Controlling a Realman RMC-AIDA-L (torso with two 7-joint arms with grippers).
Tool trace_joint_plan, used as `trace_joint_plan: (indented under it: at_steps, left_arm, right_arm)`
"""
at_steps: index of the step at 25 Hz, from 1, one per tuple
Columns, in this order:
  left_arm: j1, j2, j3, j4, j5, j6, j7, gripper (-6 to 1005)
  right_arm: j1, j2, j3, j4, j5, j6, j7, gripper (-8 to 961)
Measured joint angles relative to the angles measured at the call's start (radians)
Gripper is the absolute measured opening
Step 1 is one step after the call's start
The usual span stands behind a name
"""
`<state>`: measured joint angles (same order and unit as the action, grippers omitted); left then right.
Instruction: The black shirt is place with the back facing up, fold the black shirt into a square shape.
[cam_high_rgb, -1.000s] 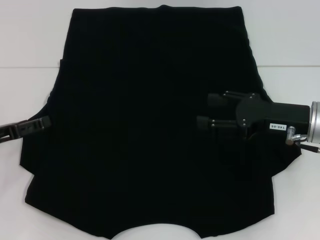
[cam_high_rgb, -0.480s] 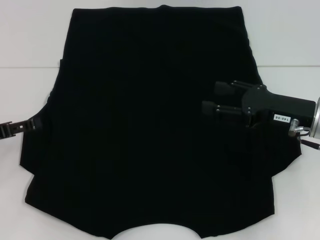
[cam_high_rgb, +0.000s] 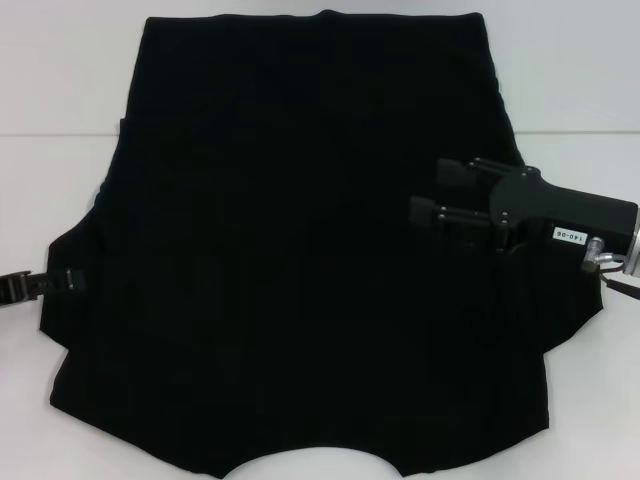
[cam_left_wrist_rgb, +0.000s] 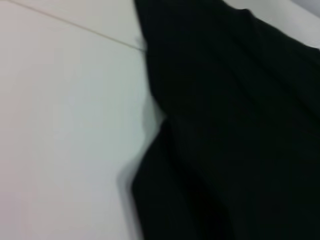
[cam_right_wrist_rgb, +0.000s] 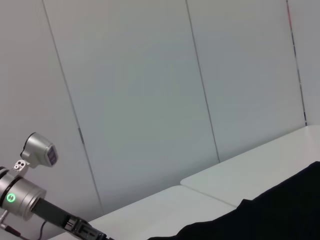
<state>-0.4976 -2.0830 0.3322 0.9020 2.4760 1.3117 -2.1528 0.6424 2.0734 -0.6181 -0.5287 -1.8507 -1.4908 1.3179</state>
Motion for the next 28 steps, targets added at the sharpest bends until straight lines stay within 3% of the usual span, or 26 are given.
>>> trace_joint_plan:
  at_steps: [28]
  left_arm:
    - [-0.024, 0.005, 0.075, 0.011, 0.113, -0.014, -0.015, 871]
  right_arm:
    - [0.009, 0.008, 0.0, -0.001, 0.031, 0.018, -0.011, 838]
